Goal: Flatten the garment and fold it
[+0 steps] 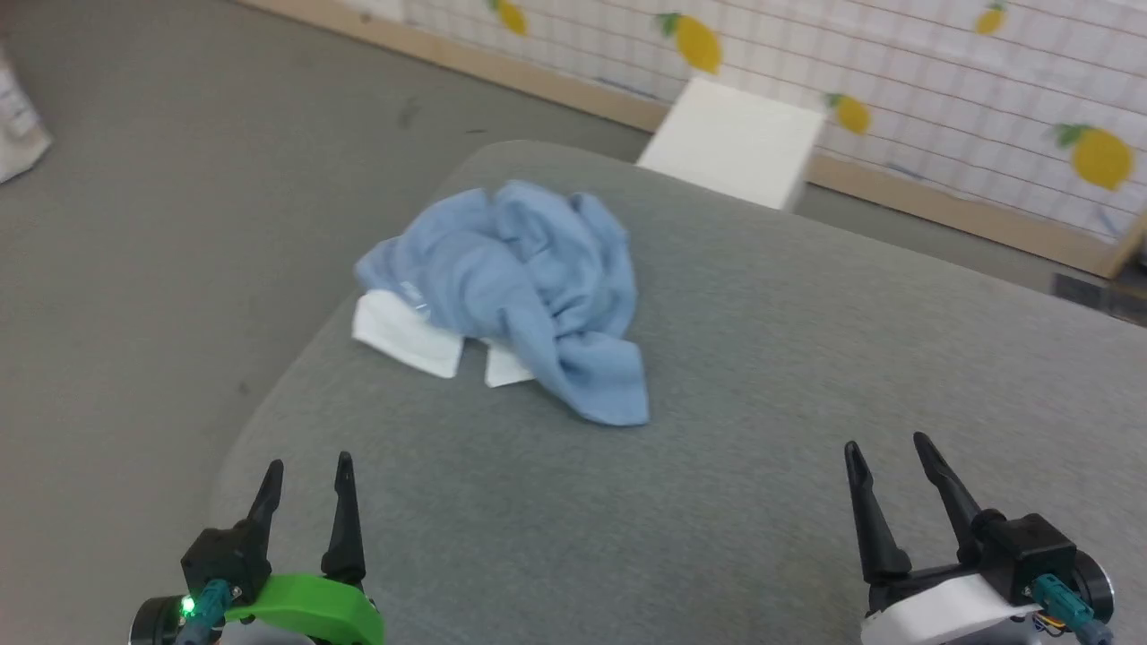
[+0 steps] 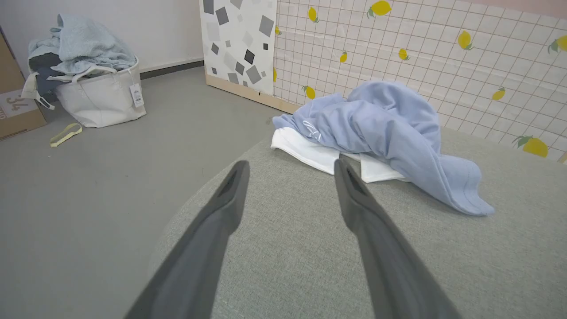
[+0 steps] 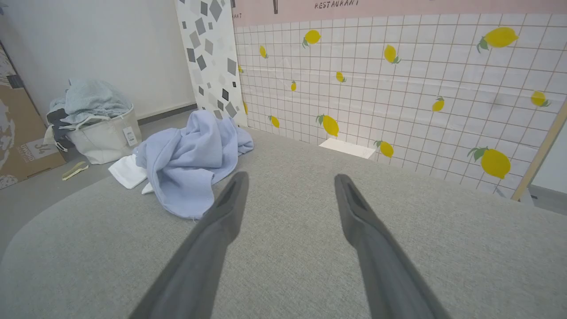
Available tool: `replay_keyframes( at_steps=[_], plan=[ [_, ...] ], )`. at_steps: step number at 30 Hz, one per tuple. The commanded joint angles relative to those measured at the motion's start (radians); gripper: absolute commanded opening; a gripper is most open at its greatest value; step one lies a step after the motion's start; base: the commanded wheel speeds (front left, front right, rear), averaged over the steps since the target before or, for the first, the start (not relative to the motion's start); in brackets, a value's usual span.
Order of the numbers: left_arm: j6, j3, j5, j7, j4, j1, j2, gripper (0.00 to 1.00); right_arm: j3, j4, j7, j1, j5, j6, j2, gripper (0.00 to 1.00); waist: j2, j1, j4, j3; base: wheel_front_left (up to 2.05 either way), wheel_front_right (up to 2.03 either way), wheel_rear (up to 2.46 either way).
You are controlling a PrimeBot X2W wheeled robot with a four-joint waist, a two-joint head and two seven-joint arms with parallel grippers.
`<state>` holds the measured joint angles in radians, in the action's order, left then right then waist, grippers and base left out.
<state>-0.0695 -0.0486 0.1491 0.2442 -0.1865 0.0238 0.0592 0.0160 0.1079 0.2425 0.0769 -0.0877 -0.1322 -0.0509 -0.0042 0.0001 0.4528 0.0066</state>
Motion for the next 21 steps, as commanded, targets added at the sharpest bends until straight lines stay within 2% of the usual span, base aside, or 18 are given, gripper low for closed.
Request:
replay_keyframes(
  at_steps=[1,4,8,21],
  plan=[
    [-0.004,-0.001,0.003,0.011,-0.006,0.016,0.006,1.00,0.003,0.005,0.013,-0.004,-0.007,0.001,0.001,1.00,0.0041,-0.0001,0.091,-0.002,0.00,0.00,0.00],
    [-0.006,0.001,0.007,0.017,-0.011,0.019,0.008,1.00,0.005,0.012,0.019,-0.004,-0.010,0.002,0.001,1.00,0.0042,-0.0001,0.122,-0.002,0.00,0.00,0.00],
    [-0.005,0.003,0.007,0.018,-0.012,0.023,0.009,1.00,0.006,0.015,0.019,-0.003,-0.013,0.002,0.001,1.00,0.0042,-0.0001,0.130,-0.004,0.00,0.00,0.00],
    [-0.021,0.037,0.017,0.017,-0.032,-0.018,0.015,1.00,0.019,0.016,0.019,0.005,-0.025,0.002,0.001,1.00,0.0042,-0.0001,0.105,-0.011,0.00,0.00,0.00]
  ],
)
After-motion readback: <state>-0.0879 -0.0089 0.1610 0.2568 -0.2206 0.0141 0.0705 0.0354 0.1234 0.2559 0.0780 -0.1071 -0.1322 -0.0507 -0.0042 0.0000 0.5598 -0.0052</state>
